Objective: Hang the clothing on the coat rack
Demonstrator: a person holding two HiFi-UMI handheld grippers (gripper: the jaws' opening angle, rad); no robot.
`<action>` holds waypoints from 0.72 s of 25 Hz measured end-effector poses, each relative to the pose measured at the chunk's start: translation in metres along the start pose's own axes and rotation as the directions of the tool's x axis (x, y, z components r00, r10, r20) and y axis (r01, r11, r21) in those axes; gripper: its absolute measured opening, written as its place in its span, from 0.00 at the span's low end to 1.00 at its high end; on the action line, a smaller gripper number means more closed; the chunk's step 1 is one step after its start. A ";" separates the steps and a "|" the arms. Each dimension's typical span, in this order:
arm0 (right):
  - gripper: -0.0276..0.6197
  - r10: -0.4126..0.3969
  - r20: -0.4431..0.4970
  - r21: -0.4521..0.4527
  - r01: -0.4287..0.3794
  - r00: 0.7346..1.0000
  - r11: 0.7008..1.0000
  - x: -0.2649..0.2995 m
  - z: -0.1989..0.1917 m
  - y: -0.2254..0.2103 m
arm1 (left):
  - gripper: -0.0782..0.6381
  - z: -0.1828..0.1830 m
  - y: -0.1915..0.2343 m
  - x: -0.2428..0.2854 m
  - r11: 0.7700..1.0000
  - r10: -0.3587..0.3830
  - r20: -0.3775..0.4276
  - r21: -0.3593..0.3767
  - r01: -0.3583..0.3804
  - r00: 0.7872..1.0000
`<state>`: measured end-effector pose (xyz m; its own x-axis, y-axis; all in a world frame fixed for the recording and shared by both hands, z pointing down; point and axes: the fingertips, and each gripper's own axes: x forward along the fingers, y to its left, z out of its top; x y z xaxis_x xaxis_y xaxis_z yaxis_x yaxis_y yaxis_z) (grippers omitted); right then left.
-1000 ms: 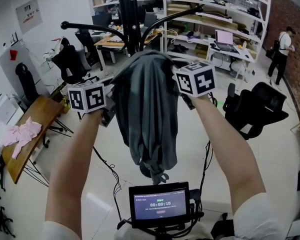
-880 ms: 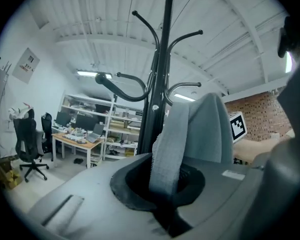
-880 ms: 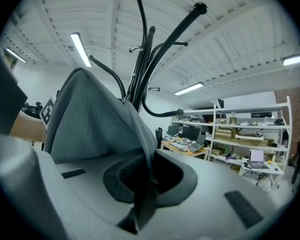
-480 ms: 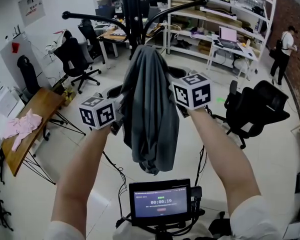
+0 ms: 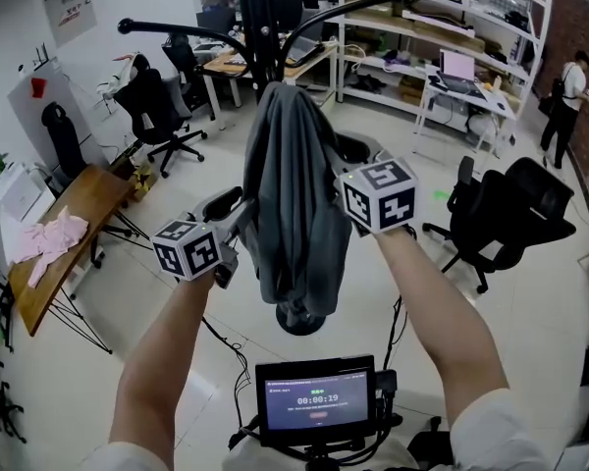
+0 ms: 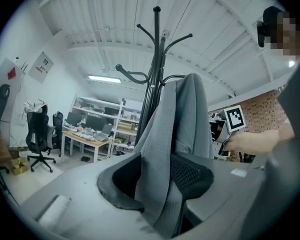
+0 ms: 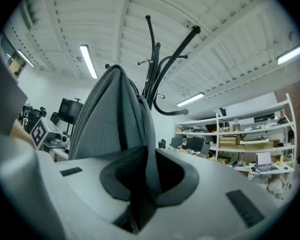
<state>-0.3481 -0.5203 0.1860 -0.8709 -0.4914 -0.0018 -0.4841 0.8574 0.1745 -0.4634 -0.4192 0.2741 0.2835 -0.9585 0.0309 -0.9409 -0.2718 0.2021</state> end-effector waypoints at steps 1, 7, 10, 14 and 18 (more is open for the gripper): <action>0.14 0.006 0.006 0.000 -0.006 1.000 1.000 -0.001 -0.001 0.001 | 0.36 -0.002 -0.001 -0.001 1.000 0.005 0.003 -0.005 -0.005 1.000; 0.16 0.045 0.033 0.007 -0.045 0.998 0.999 -0.008 -0.006 0.004 | 0.36 -0.009 -0.017 -0.008 0.999 0.021 0.032 -0.025 -0.020 0.999; 0.33 0.064 0.014 0.034 -0.065 0.998 0.997 -0.009 -0.018 0.005 | 0.36 -0.013 -0.023 -0.011 0.999 0.033 0.043 -0.038 -0.031 0.999; 0.33 0.064 -0.012 0.043 -0.064 0.998 0.997 -0.009 -0.028 0.001 | 0.36 -0.014 -0.032 -0.005 0.999 0.025 0.039 -0.040 -0.023 0.999; 0.33 0.054 -0.028 0.059 -0.052 0.998 0.997 -0.015 -0.035 0.000 | 0.36 -0.018 -0.039 -0.003 0.999 0.007 0.029 -0.046 -0.006 1.000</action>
<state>-0.3324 -0.5180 0.2206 -0.8931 -0.4484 0.0356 -0.4420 0.8895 0.1159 -0.4244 -0.4039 0.2836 0.2712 -0.9625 0.0036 -0.9331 -0.2620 0.2464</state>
